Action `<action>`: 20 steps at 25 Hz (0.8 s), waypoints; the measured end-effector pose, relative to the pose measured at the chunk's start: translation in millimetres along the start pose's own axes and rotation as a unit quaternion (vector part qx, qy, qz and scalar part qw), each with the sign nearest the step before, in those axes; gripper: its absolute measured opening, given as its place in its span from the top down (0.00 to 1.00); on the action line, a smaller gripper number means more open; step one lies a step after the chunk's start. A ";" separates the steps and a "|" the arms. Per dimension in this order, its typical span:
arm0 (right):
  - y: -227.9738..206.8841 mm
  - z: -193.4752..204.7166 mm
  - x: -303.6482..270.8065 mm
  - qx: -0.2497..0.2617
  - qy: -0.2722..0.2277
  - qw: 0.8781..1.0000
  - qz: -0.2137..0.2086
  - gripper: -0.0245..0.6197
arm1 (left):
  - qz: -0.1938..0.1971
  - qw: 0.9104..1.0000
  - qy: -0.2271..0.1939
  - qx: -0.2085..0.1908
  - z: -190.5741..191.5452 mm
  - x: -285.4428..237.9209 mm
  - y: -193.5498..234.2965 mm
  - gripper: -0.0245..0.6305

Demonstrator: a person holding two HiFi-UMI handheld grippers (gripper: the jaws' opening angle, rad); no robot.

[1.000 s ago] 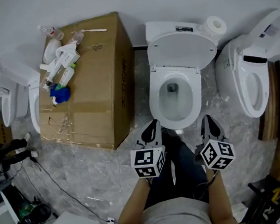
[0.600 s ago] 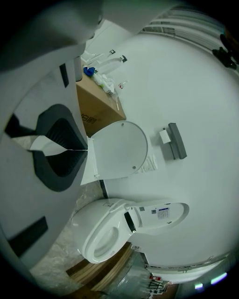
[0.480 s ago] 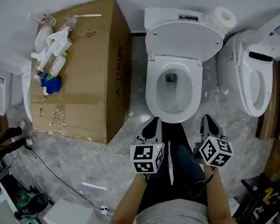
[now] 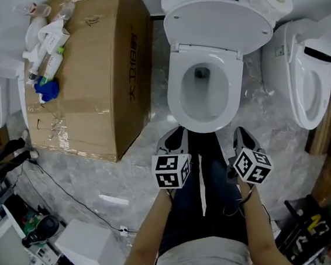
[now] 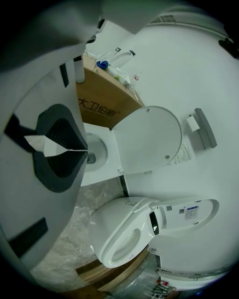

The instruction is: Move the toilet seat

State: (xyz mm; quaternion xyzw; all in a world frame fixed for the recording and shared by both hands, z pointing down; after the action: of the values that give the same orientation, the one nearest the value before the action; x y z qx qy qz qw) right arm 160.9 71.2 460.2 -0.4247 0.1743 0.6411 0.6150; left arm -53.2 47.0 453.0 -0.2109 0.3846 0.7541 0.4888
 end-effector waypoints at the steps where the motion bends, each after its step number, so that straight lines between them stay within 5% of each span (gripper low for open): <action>1: -4.1 4.3 -4.0 0.004 0.006 1.000 0.002 0.94 | -0.002 1.000 0.003 0.001 4.0 -4.8 0.5 0.93; 7: -20.0 28.8 -24.8 0.007 0.036 0.999 -0.005 0.93 | 0.001 1.000 0.026 0.002 27.4 -34.3 7.6 0.92; 12: -31.8 45.7 -40.9 0.010 0.056 0.998 -0.008 0.93 | -0.008 0.999 0.039 0.032 42.3 -50.3 19.4 0.82; 15: -37.6 55.4 -53.7 0.023 0.079 0.996 -0.019 0.76 | -0.017 0.998 0.048 0.044 51.9 -59.3 26.9 0.79; 20: -52.9 76.6 -71.1 0.012 0.100 0.995 -0.010 0.76 | -0.024 0.996 0.066 0.054 72.5 -77.1 37.1 0.76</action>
State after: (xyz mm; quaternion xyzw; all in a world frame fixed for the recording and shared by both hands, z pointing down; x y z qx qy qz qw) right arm 176.8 92.5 574.3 -0.4808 0.2382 0.5874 0.6058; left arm -48.9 51.3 565.0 -0.2428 0.4513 0.7048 0.4905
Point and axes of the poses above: the fingertips, and each gripper's own axes: x backward along the fingers, y to its left, z out of its underside, the point moved 3 cm from there along x, backward along the fingers, and after that the axes turned 7 degrees about -y, right-handed, at the moved point
